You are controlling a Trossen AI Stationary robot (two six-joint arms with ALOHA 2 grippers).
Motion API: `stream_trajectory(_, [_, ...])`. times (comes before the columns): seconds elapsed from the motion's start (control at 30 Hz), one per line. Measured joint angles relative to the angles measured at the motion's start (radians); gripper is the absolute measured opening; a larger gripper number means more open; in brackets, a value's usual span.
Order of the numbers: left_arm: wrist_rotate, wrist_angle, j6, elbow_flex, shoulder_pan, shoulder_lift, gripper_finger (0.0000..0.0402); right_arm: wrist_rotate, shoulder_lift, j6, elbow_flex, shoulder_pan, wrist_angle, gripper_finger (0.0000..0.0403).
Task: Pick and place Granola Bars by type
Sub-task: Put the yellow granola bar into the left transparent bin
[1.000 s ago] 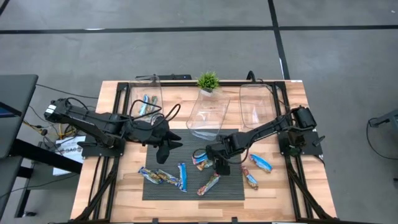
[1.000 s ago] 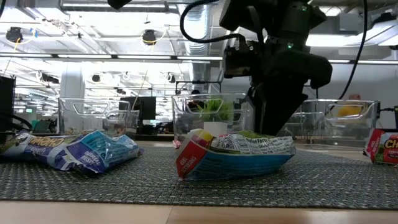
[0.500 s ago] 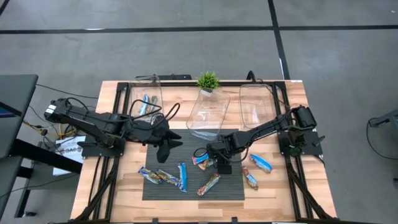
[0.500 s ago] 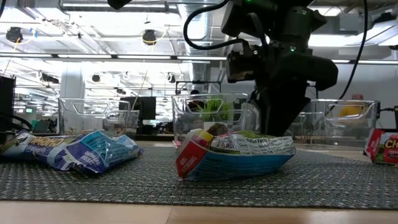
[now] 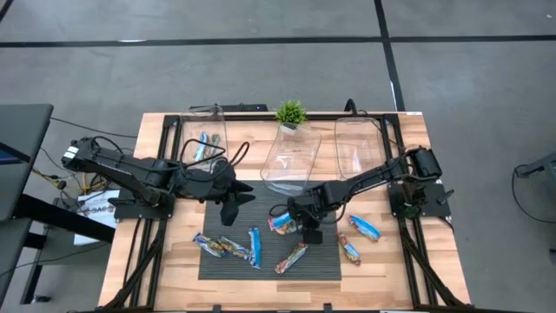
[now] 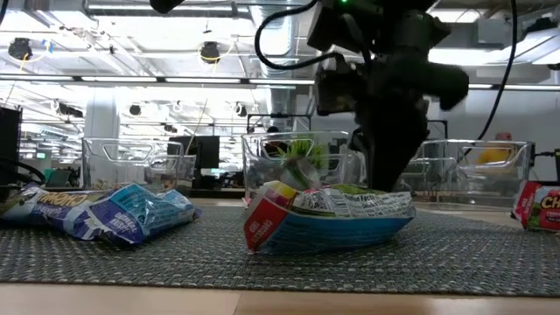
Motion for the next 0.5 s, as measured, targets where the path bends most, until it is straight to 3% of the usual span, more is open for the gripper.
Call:
stream_trajectory(0.17, [-0.105,-0.125,-0.147,0.000,0.001,0.000,0.0129,-0.107,-0.019,0.066,0.031,-0.018,0.049,0.0001])
stream_trajectory(0.3, [-0.131,-0.264,-0.290,0.000,0.001,0.000,0.0130,-0.165,-0.044,0.145,0.058,-0.045,0.111,0.0000])
stream_trajectory(0.5, [-0.187,-0.261,-0.362,0.000,0.003,-0.011,0.0157,-0.245,-0.095,0.325,0.076,-0.114,0.204,0.0000])
